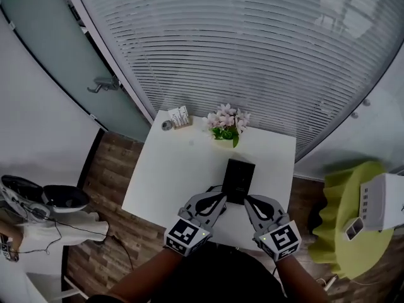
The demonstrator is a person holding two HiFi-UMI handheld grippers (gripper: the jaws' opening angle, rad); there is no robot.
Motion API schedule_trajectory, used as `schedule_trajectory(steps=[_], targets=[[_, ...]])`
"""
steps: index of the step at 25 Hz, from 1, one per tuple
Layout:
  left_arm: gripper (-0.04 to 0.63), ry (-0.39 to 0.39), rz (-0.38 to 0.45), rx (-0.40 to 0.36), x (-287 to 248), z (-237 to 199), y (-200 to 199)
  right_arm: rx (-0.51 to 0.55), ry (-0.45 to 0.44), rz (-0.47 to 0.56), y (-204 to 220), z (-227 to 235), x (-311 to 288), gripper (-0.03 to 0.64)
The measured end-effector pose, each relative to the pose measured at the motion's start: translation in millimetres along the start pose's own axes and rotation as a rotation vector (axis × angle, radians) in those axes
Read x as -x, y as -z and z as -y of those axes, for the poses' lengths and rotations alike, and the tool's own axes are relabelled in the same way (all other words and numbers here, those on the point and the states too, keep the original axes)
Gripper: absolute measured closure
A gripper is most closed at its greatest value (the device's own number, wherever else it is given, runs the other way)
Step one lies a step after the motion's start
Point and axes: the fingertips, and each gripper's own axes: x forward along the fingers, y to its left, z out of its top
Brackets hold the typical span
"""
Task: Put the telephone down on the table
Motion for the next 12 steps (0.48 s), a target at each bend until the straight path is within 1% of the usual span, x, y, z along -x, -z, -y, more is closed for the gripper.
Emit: schedule_trajectory(steps=[8,12], targets=[[0.586,0.096,-0.057,-0.002,-34,-40,20,-0.059,0.144,-0.066,23,37,-30,0.594],[0.586,0.12,-0.096,0.015,-49,-60,38,-0.089,0.178,-0.096,38,46,-48,0.594]])
